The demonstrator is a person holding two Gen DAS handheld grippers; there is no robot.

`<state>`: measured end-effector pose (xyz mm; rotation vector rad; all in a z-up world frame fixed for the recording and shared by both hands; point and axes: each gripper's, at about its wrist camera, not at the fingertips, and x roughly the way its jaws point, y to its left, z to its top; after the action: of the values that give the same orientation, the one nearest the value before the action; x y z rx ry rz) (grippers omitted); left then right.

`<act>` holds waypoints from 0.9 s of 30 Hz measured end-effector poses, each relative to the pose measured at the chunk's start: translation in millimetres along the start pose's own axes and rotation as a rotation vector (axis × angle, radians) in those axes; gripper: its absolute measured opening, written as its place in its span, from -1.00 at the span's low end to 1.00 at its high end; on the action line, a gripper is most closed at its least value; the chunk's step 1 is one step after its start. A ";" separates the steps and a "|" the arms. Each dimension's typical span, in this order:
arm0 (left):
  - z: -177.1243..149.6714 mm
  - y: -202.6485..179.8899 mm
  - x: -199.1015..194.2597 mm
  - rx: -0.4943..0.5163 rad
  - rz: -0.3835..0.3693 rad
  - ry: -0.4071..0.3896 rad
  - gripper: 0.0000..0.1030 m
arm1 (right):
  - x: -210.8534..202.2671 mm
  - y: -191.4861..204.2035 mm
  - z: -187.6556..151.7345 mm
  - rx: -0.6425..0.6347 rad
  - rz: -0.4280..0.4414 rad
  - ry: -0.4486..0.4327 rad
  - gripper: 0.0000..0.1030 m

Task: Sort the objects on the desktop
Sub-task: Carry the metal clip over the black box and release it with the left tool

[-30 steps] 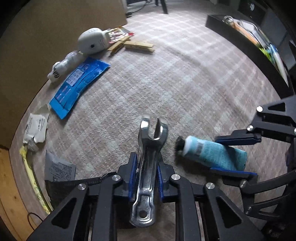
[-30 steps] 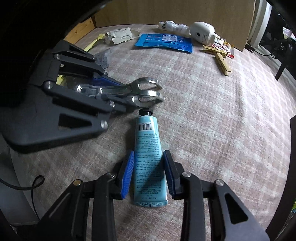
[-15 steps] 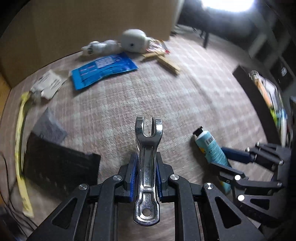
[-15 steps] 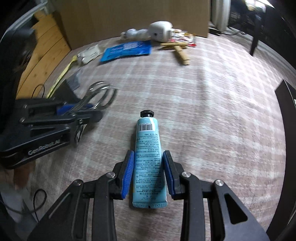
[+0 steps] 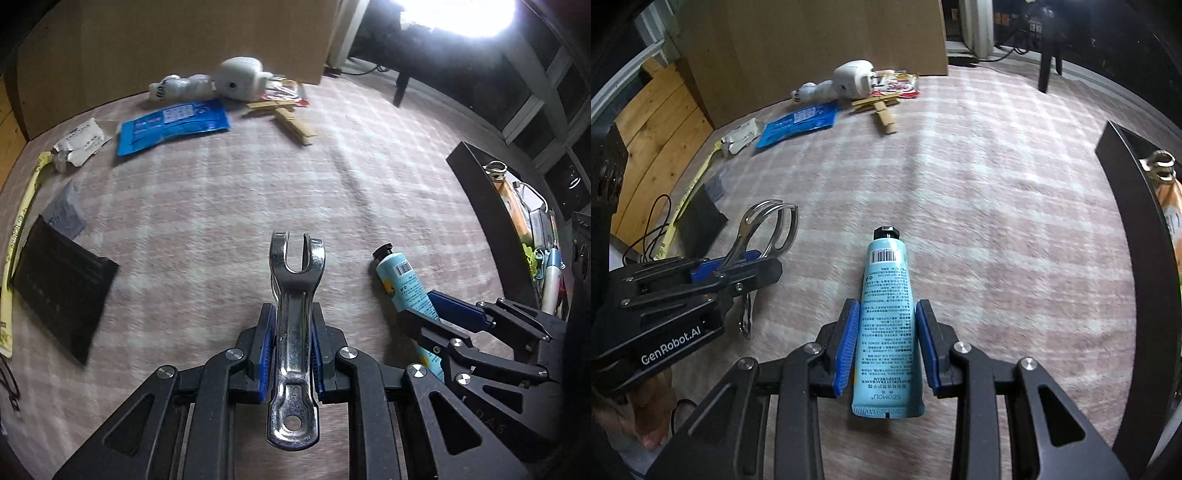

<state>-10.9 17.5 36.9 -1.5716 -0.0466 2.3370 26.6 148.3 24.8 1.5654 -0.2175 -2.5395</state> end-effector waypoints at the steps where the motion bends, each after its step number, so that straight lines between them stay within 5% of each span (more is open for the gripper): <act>1: 0.3 -4.6 0.6 0.002 -0.001 0.000 -0.68 | -4.1 -3.4 -1.2 0.001 0.001 -0.009 -0.40; 7: 2.9 -38.3 -5.4 0.019 -0.014 -0.016 -0.68 | -27.3 -21.8 -1.7 -0.003 -0.016 -0.067 -0.41; 8: 3.9 -45.0 -6.9 0.029 -0.016 -0.021 -0.68 | -30.9 -25.3 -1.1 0.000 -0.020 -0.073 -0.81; 9: 5.3 -51.5 -8.2 0.039 -0.019 -0.026 -0.68 | -35.8 -31.1 0.1 0.005 -0.023 -0.078 -0.99; 17: 14.7 -79.5 -7.3 0.072 -0.013 -0.038 -0.68 | -39.6 -61.4 0.2 0.049 0.039 -0.040 -0.96; 27: 19.3 -90.4 -26.0 0.053 -0.022 -0.058 -0.68 | -63.6 -79.0 2.0 0.080 0.010 -0.065 -0.88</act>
<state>2.9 98.7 86.3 -1.4709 -0.0152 2.3467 49.0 238.5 65.3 1.5062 -0.3377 -2.6060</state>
